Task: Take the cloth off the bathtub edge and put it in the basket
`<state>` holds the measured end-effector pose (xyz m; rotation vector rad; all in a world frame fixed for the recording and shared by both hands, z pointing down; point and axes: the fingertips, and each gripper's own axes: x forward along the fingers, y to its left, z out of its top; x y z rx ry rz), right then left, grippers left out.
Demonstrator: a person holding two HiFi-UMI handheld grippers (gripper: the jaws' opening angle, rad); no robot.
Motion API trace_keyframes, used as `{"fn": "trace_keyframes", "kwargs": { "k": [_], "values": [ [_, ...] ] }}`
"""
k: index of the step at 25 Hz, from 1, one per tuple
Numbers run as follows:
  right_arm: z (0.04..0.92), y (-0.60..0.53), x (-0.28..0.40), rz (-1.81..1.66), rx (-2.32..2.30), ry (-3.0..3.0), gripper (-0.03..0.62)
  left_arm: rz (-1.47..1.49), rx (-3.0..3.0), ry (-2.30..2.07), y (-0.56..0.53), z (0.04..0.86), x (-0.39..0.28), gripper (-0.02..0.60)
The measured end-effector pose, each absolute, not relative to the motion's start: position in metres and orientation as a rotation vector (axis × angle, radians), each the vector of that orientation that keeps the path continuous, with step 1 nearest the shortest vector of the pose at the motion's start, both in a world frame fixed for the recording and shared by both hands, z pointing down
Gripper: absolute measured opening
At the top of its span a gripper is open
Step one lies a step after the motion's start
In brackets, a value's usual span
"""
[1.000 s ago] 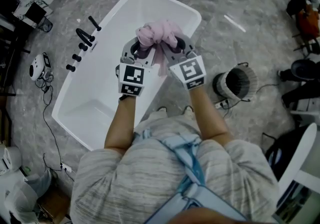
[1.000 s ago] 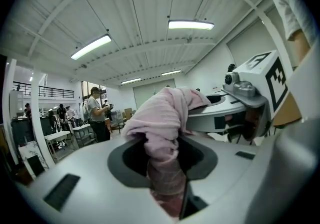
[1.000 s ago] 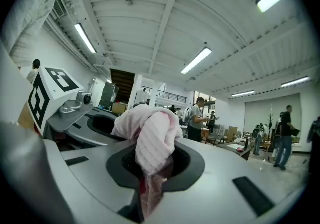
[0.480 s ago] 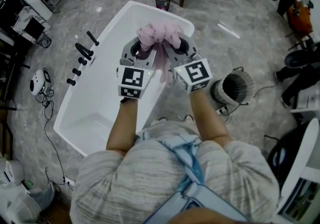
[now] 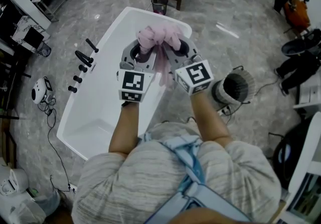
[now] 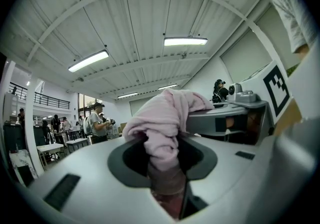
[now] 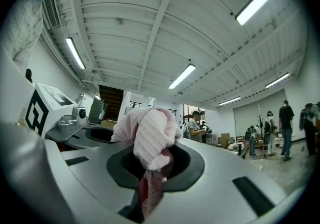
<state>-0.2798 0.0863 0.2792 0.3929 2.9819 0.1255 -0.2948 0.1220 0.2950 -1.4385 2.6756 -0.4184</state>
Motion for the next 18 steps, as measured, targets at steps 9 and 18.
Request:
{"fn": "trace_keyframes", "kwargs": {
  "k": [9,18],
  "values": [
    [0.275,0.079,-0.268,0.099,0.370,2.962,0.052,-0.415,-1.482,2.637,0.115,0.291,-0.285,0.132],
    [0.280,0.031,-0.238,0.088,0.219,2.981,0.054,-0.407,-1.610,2.558,0.064,0.297,-0.259,0.132]
  ]
}}
